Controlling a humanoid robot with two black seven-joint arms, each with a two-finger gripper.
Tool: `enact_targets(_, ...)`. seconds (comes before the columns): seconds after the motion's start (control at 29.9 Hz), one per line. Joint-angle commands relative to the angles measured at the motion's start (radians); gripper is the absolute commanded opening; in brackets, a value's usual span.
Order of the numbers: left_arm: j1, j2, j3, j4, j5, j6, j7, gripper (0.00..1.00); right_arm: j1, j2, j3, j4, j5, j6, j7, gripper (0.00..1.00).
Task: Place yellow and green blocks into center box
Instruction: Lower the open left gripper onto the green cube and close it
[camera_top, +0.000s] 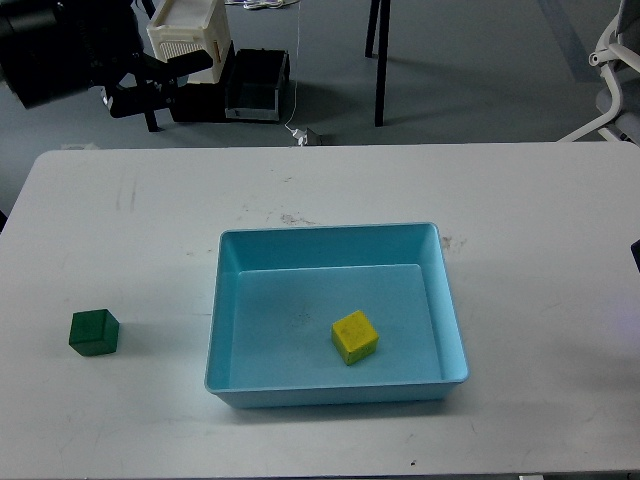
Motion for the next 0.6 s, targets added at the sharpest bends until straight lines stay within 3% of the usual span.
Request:
enact_targets(0.0, -0.059, -0.041, 0.152, -0.001, 0.202, 0.000, -0.005, 1.00, 0.001, 0.000, -0.035, 0.001, 0.000, -0.003, 0.000, 1.00)
enact_targets(0.07, -0.077, -0.063, 0.218, -0.004, 0.327, 0.000, -0.013, 1.00, 0.001, 0.000, -0.047, 0.009, 0.000, -0.003, 0.000, 1.00)
enact_targets(0.27, -0.080, -0.078, 0.344, 0.023, 0.610, 0.000, -0.114, 1.00, -0.017, 0.000, -0.051, 0.021, 0.000, -0.002, 0.000, 1.00)
enact_targets(0.57, -0.060, -0.112, 0.492, 0.160, 0.757, 0.000, -0.159, 1.00, -0.030, 0.000, -0.055, 0.018, -0.002, -0.002, 0.000, 1.00)
